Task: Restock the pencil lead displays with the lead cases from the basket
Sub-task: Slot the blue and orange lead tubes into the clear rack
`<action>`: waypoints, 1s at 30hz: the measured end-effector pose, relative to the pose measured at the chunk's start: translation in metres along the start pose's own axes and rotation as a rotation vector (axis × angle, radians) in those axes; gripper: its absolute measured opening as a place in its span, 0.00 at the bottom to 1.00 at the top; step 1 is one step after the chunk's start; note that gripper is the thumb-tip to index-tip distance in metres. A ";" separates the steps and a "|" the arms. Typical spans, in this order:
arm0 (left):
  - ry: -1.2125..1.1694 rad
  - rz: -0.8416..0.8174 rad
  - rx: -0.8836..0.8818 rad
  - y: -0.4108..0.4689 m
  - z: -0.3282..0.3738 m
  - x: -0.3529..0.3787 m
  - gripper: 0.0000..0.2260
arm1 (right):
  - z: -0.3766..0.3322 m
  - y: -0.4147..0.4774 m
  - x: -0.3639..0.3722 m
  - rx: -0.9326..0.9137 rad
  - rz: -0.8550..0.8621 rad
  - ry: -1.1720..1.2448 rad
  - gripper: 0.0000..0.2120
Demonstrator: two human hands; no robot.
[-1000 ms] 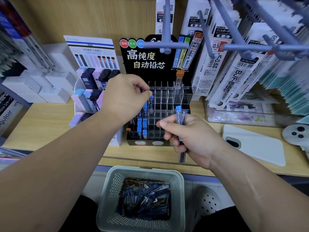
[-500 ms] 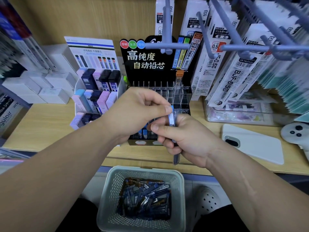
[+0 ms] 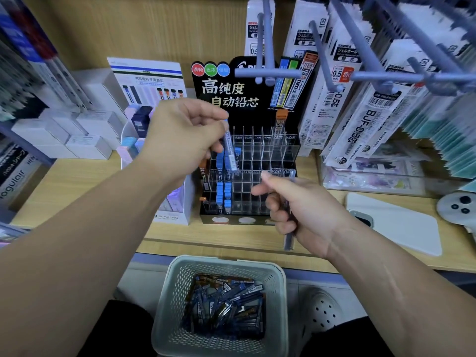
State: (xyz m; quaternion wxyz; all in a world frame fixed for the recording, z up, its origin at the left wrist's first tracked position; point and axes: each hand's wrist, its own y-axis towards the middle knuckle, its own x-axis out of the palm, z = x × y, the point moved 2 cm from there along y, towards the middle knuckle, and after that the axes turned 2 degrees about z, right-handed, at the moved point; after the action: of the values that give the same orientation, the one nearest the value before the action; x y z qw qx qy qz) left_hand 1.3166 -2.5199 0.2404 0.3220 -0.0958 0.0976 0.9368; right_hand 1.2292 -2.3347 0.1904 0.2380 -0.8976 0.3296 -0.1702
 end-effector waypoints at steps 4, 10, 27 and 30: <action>0.104 0.009 0.063 0.001 -0.009 0.010 0.04 | -0.002 -0.002 0.000 0.015 -0.003 0.007 0.19; 0.314 -0.027 0.189 0.002 -0.016 0.016 0.05 | -0.003 -0.003 -0.003 0.027 -0.002 0.030 0.20; 0.494 -0.057 0.331 -0.005 -0.003 0.022 0.02 | -0.009 -0.006 -0.002 0.061 -0.118 0.123 0.27; 0.266 -0.230 0.199 -0.014 0.007 0.028 0.02 | -0.012 -0.010 0.002 0.098 -0.235 0.117 0.36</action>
State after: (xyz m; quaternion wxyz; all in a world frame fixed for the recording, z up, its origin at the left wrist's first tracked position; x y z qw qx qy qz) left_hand 1.3027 -2.4906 0.2387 0.4191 -0.1969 0.2196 0.8587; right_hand 1.2298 -2.3330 0.2054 0.2402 -0.9060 0.2266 -0.2647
